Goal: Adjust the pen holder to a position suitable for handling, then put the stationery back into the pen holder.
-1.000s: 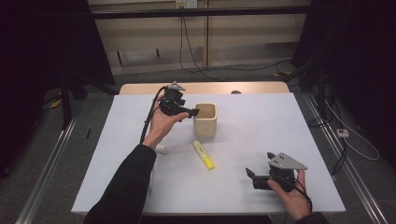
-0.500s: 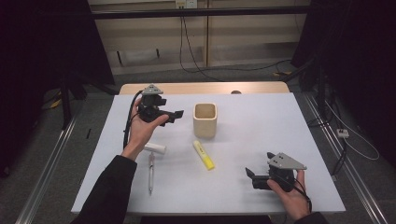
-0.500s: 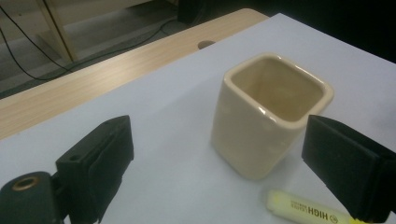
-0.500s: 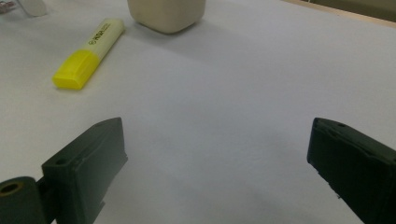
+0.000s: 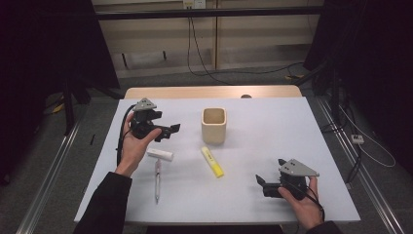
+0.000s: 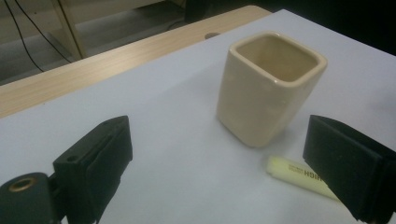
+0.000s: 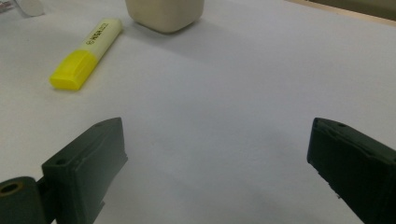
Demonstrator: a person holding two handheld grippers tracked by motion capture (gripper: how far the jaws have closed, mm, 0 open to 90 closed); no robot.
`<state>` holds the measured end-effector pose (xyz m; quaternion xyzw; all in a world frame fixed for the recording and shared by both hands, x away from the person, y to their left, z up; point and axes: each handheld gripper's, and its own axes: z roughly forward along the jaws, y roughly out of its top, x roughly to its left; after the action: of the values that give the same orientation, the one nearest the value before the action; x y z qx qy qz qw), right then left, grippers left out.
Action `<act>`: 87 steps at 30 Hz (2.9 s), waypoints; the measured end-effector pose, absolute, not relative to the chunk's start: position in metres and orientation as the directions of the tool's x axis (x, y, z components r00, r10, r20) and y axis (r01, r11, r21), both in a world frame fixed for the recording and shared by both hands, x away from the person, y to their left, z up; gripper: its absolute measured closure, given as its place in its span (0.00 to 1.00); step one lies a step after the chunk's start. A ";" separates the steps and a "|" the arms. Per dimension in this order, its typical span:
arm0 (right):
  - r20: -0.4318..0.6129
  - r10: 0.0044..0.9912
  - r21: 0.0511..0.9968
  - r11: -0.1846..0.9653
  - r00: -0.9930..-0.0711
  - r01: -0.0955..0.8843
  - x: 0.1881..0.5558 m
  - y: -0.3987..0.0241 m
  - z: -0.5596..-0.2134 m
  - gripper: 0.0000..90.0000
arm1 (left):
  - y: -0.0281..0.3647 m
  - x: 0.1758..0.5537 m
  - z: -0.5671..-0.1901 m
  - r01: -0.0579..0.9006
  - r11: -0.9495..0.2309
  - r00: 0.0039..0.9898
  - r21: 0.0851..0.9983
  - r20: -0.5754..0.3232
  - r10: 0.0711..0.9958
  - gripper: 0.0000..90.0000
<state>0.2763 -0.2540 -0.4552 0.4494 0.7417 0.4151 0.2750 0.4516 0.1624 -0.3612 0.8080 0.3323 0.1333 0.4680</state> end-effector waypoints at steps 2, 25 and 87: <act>-0.034 0.896 0.863 0.250 -0.443 0.439 0.277 -0.254 -0.455 0.05 | 0.163 0.448 -0.361 0.405 -0.347 0.750 0.846 -0.090 0.655 0.09; -0.039 0.895 0.864 0.254 -0.445 0.435 0.275 -0.255 -0.455 0.05 | 0.189 0.410 -0.355 0.369 -0.383 0.735 0.847 -0.014 0.678 0.09; -0.029 0.890 0.861 0.254 -0.456 0.440 0.276 -0.255 -0.456 0.05 | 0.180 0.460 -0.389 0.354 -0.658 0.903 0.665 -0.059 0.425 0.16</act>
<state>0.2763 -0.2546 -0.4558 0.4466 0.7444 0.4167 0.2696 0.4603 0.1800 -0.3894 0.9091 0.2143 0.0506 0.3536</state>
